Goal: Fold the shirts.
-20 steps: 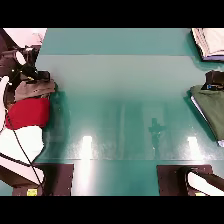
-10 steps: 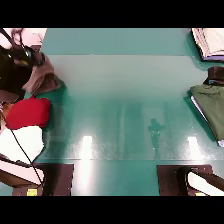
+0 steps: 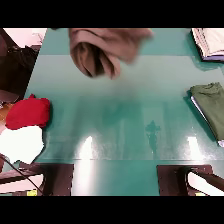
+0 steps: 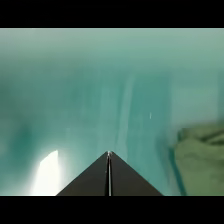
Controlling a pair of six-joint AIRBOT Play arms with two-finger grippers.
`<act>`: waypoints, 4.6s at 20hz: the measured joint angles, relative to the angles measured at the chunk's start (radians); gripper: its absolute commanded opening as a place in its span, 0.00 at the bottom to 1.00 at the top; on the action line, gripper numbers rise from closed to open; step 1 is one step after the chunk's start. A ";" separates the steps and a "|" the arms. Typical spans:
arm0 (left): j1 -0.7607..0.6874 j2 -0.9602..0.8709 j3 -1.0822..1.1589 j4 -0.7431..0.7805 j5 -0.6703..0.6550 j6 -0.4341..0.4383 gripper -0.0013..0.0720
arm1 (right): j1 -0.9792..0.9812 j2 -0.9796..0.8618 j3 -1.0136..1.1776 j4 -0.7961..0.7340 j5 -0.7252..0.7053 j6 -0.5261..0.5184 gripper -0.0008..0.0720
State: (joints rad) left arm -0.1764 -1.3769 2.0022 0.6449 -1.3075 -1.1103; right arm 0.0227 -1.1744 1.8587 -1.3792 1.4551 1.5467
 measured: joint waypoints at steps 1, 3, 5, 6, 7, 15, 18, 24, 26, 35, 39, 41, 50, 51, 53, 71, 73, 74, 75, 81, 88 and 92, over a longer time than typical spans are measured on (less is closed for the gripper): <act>-0.040 0.000 -0.022 0.000 -0.006 0.011 0.06 | 0.000 0.001 0.008 0.000 -0.002 0.000 0.03; -0.111 -0.015 -0.079 0.020 -0.010 0.025 0.06 | 0.000 0.001 0.018 0.000 -0.003 0.000 0.03; -0.161 -0.056 -0.150 0.063 -0.005 0.026 0.68 | 0.000 0.001 0.023 0.000 -0.002 0.000 0.03; -0.176 -0.079 -0.184 0.074 0.005 0.019 0.80 | 0.000 0.001 0.025 0.000 -0.002 0.000 0.03; -0.188 -0.106 -0.217 0.085 0.015 0.000 0.74 | 0.000 0.001 0.026 0.000 -0.002 0.000 0.03; -0.051 -0.190 -0.329 0.166 -0.097 -0.137 0.74 | 0.000 0.001 0.028 -0.005 0.000 -0.024 0.03; -0.018 -0.155 -0.478 0.200 -0.144 -0.151 0.74 | 0.000 0.001 0.028 -0.004 0.002 -0.028 0.03; -0.003 -0.045 -0.950 0.208 0.028 -0.163 0.74 | 0.000 0.000 0.028 -0.004 0.006 -0.030 0.03; -0.001 -0.023 -1.064 0.172 0.117 -0.164 0.74 | 0.000 0.000 0.028 -0.004 0.006 -0.030 0.03; -0.024 -0.004 -1.235 -0.043 0.392 -0.095 0.74 | 0.000 0.000 0.028 -0.001 0.013 -0.030 0.04; -0.098 -0.010 -1.239 -0.069 0.518 -0.092 0.43 | 0.000 0.000 0.028 0.000 0.014 -0.030 0.03; -0.129 -0.016 -1.237 -0.071 0.563 -0.095 0.41 | 0.000 0.000 0.028 0.000 0.016 -0.030 0.04; -0.163 0.008 -1.027 0.000 0.487 -0.097 0.06 | 0.002 0.014 -0.055 0.052 0.100 -0.030 0.04; -0.164 0.020 -0.976 0.048 0.453 -0.098 0.06 | 0.007 0.023 -0.107 0.081 0.103 -0.030 0.04; -0.165 0.045 -0.875 0.157 0.389 -0.108 0.06 | 0.027 0.042 -0.240 0.131 0.101 -0.029 0.56; -0.165 0.088 -0.644 0.417 0.166 -0.122 0.06 | 0.219 0.056 -1.268 0.577 -0.350 -0.117 0.76; -0.165 0.088 -0.643 0.418 0.161 -0.124 0.06 | 0.267 0.019 -1.264 0.597 -0.377 -0.121 0.34; -0.165 0.088 -0.642 0.420 0.152 -0.126 0.06 | 0.290 -0.002 -1.252 0.603 -0.389 -0.122 0.09; -0.165 0.088 -0.640 0.425 0.143 -0.130 0.06 | 0.308 -0.019 -1.235 0.608 -0.397 -0.126 0.03; -0.165 0.124 -0.490 0.647 0.037 -0.193 0.06 | 0.268 0.042 -1.016 0.551 -0.389 -0.135 0.03; -0.165 0.225 -0.084 0.839 -0.072 -0.220 0.06 | -0.043 0.307 -0.596 0.437 -0.320 -0.090 0.03; -0.165 0.311 0.025 0.819 -0.093 -0.224 0.06 | -0.195 0.402 -0.406 0.424 -0.253 -0.084 0.03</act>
State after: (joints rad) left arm -0.3412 -1.0664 2.0274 1.4643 -1.4010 -1.3338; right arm -0.1726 -0.7727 1.4525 -0.9554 1.2022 1.4624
